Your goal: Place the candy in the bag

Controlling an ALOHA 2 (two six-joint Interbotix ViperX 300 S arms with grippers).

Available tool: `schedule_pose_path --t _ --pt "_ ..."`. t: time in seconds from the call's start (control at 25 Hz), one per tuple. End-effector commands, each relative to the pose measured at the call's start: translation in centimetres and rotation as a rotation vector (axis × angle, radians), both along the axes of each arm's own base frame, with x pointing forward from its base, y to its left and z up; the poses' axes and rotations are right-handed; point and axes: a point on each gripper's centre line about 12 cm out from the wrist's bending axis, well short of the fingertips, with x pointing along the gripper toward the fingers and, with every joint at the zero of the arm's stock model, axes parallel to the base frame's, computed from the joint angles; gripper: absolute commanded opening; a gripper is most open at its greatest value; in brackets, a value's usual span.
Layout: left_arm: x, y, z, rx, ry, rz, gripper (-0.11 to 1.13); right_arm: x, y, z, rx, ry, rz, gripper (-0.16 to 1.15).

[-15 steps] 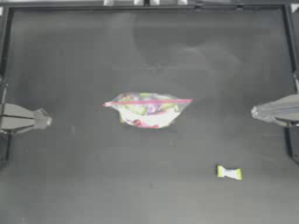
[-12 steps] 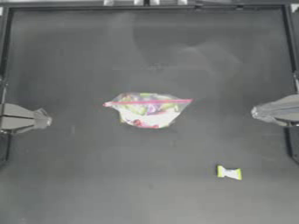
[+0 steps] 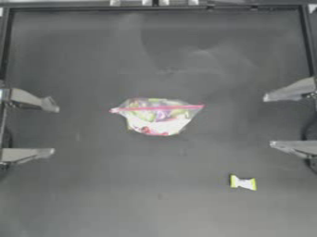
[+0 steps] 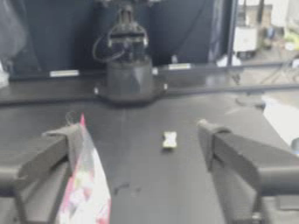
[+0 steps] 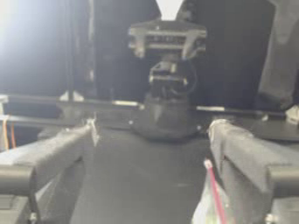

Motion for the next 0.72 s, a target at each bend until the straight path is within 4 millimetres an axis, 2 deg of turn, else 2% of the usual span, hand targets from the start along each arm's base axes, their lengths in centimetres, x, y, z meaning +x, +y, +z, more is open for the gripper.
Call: schedule_pose_path --t 0.04,0.48,0.72 --pt "0.7 0.1 0.6 0.003 0.011 0.007 1.01 0.6 0.0 0.9 0.004 0.012 0.000 1.00" --pt "0.7 0.6 0.0 0.002 0.049 0.031 1.02 1.9 -0.3 3.2 0.009 0.166 -0.018 1.00" --pt "0.6 0.7 -0.6 -0.004 0.078 0.036 1.01 3.7 -1.7 5.3 0.023 0.319 -0.082 1.00"
